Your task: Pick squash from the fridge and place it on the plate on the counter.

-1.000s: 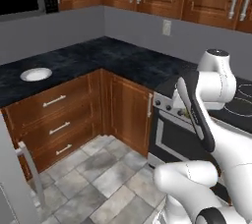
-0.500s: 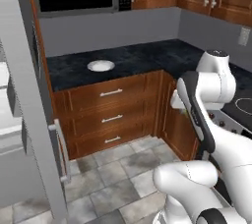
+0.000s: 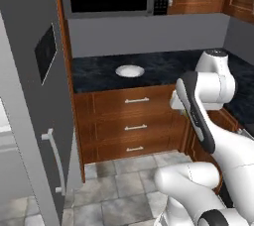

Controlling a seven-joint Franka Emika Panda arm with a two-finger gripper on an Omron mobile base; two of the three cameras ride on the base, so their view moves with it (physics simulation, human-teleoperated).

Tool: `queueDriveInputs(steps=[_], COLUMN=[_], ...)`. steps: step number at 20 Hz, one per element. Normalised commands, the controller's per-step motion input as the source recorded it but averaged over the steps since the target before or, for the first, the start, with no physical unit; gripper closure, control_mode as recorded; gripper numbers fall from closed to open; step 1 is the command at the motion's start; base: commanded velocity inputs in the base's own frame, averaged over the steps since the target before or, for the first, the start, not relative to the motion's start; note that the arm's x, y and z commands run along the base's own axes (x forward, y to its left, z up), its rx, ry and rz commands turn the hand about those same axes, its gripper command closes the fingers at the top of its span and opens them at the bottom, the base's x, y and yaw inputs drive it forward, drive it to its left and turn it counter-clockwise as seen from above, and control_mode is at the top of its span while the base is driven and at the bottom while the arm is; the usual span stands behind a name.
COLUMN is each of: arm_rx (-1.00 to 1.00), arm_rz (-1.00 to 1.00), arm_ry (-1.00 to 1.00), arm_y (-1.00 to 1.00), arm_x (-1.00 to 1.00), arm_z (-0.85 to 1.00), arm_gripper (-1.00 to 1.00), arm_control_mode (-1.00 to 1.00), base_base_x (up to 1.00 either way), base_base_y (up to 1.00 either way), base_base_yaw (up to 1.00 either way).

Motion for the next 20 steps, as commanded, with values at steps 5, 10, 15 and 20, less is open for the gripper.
queueDriveInputs(steps=[5, 10, 15, 20], arm_rx=[0.0, 0.0, 0.0, 0.0], arm_rz=[0.0, 0.0, 0.0, 0.0], arm_ry=[0.0, 0.0, 0.0, 0.0], arm_y=[0.0, 0.0, 0.0, 0.0], arm_x=[0.0, 0.0, 0.0, 0.0], arm_z=[0.0, 0.0, 0.0, 0.0], arm_gripper=[1.0, 1.0, 1.0, 1.0], arm_control_mode=[1.0, 1.0, 1.0, 1.0], base_base_x=[0.34, 0.68, 0.83, 0.68], base_base_y=[-0.6, -0.22, -0.13, -0.38], base_base_yaw=[0.26, 0.04, 0.02, 0.03])
